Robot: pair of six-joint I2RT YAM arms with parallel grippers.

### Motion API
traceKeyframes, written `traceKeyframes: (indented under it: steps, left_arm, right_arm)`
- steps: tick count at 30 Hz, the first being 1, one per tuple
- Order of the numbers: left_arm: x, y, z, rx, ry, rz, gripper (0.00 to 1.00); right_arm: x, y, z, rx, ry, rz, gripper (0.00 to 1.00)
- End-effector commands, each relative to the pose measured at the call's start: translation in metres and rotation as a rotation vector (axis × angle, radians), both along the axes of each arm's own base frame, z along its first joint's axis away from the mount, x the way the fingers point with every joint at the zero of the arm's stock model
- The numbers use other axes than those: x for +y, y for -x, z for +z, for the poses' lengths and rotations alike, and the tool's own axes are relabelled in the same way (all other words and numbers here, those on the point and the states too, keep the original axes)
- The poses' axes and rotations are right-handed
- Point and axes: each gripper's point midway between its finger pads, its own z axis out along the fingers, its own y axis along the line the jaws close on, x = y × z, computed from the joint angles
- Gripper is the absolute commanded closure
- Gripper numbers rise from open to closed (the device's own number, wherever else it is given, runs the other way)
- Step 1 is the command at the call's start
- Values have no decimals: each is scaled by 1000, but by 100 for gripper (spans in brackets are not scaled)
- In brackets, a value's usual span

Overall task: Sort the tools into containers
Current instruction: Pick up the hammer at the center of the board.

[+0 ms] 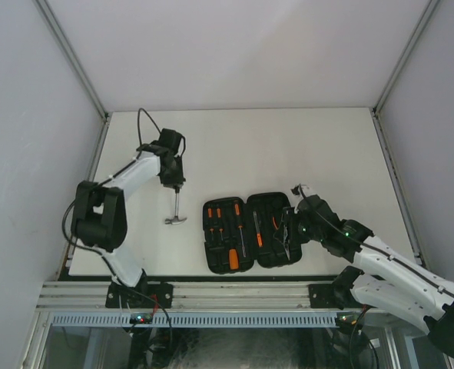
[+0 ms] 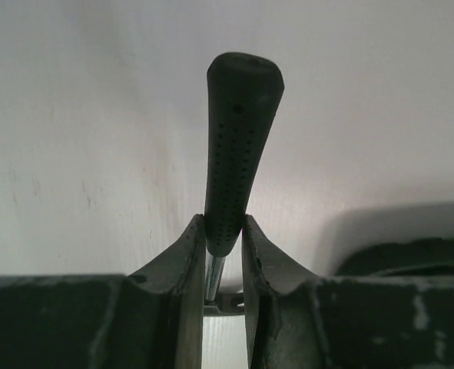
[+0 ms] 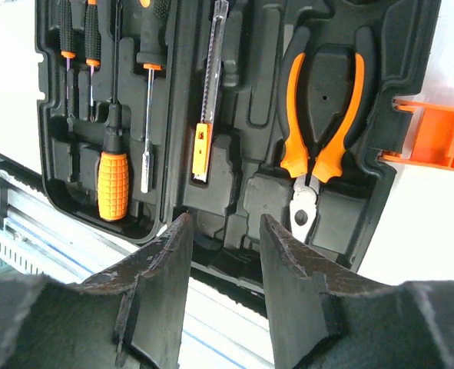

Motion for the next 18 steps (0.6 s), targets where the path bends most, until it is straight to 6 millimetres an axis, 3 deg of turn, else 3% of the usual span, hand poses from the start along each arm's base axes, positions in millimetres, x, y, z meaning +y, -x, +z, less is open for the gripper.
traceKeyframes:
  steps: [1, 9, 14, 18]
  left_arm:
    - [-15, -5, 52, -266, 68, 33, 100]
    - [-28, 31, 69, -465, 152, 28, 100]
    - [-31, 50, 69, -525, 183, 22, 100]
    - [-33, 61, 73, -559, 201, 20, 100]
  right_arm:
    - [11, -8, 9, -50, -30, -3, 60]
    - [37, -15, 24, -184, -101, 73, 57]
    - [74, -22, 52, -357, -236, 172, 47]
    - [107, -23, 63, -476, -314, 258, 40]
